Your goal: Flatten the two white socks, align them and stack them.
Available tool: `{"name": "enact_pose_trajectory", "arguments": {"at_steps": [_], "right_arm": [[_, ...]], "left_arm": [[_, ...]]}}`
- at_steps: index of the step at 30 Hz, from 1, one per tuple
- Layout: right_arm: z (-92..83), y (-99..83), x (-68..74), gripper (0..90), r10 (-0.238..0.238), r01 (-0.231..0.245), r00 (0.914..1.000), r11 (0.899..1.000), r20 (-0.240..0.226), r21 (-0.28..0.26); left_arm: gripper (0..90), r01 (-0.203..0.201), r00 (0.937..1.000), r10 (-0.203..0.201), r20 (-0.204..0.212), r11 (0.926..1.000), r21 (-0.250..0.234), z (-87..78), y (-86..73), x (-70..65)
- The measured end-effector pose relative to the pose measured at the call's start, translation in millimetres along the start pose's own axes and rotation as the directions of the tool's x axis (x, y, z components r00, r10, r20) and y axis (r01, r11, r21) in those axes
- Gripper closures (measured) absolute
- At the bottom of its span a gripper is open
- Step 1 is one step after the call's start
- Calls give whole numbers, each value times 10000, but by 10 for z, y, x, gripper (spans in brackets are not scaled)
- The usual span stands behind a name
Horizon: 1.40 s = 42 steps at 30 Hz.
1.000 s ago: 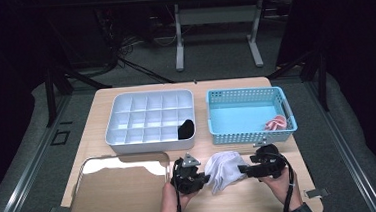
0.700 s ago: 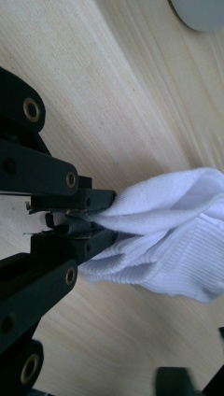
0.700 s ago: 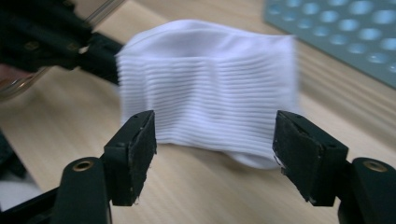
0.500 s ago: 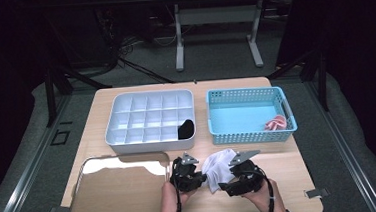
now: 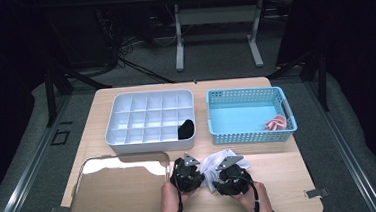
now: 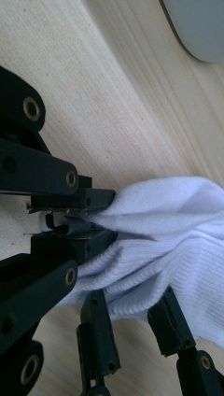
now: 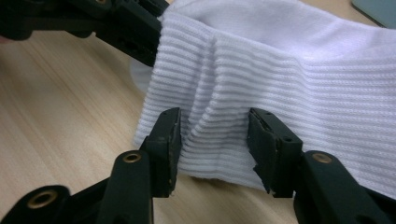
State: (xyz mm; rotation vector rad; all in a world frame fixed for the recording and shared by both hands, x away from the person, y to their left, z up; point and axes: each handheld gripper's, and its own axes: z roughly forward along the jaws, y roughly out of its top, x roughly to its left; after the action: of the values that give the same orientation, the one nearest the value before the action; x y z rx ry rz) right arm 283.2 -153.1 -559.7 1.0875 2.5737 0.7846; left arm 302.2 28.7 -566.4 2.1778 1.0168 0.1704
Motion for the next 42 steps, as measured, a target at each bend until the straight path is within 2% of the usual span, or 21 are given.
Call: {"name": "enact_pose_trajectory", "arguments": {"at_steps": [2, 5, 8, 10, 11, 14, 17, 22, 24, 28, 30, 35, 39, 42], "right_arm": [[13, -1, 5, 573, 9, -9, 10000, 10000, -25, -35], [19, 0, 16, 629, -290, 288, 9992, 9996, 264, 66], [17, -11, -4, 721, -214, 214, 9988, 9998, 439, -5], [15, -32, -23, 755, 6, 1, 9993, 9998, 377, -185], [8, -35, -37, 762, -38, 42, 9993, 9999, 360, -116], [-1, -61, -90, 783, 541, -540, 9985, 9978, 4, -393], [-45, -84, -177, 790, 1058, -1087, 9928, 9928, -565, -496], [-200, -118, -247, 792, 1496, -1568, 9850, 9840, -856, -841], [-273, -125, -278, 798, 1545, -1621, 9844, 9824, -836, -929], [-437, -151, -359, 800, 1907, -2007, 9773, 9728, -918, -1156], [-499, -176, -428, 802, 2056, -2150, 9753, 9674, -805, -1341], [-560, -234, -560, 804, 2572, -2646, 9640, 9534, -681, -1448], [-644, -274, -646, 804, 2798, -2864, 9580, 9429, -623, -1699], [-726, -312, -712, 804, 3114, -3187, 9478, 9280, -679, -1929]], "left_arm": [[815, 4, 10000, -4, -11, 10000, -32, 7, -3, 3], [815, -50, 10000, 50, -50, 10000, -46, 8, -8, 3], [815, -135, 9999, 134, -68, 9999, -53, 3, -13, 10], [815, -104, 9999, 103, -46, 9999, -82, 4, -18, 12], [815, -131, 9999, 130, -77, 9998, -118, 4, -21, 14], [816, -87, 10000, 86, -41, 9999, -135, -4, -26, 19], [817, -34, 10000, 34, -32, 9999, -162, -23, -34, 40], [817, 16, 9999, -19, -136, 9998, -221, -56, -45, 68], [817, -33, 9998, 29, -183, 9998, -192, -70, -47, 79], [817, 20, 9998, -24, -208, 9998, -207, -106, -47, 101], [817, 48, 9998, -52, -217, 9998, -175, -110, -46, 114], [817, 109, 9998, -111, -180, 9999, -123, -110, -51, 138], [817, 104, 9999, -104, -67, 9999, -29, -121, -49, 158], [817, 164, 9999, -164, -17, 9999, 15, -130, -50, 177]]}}
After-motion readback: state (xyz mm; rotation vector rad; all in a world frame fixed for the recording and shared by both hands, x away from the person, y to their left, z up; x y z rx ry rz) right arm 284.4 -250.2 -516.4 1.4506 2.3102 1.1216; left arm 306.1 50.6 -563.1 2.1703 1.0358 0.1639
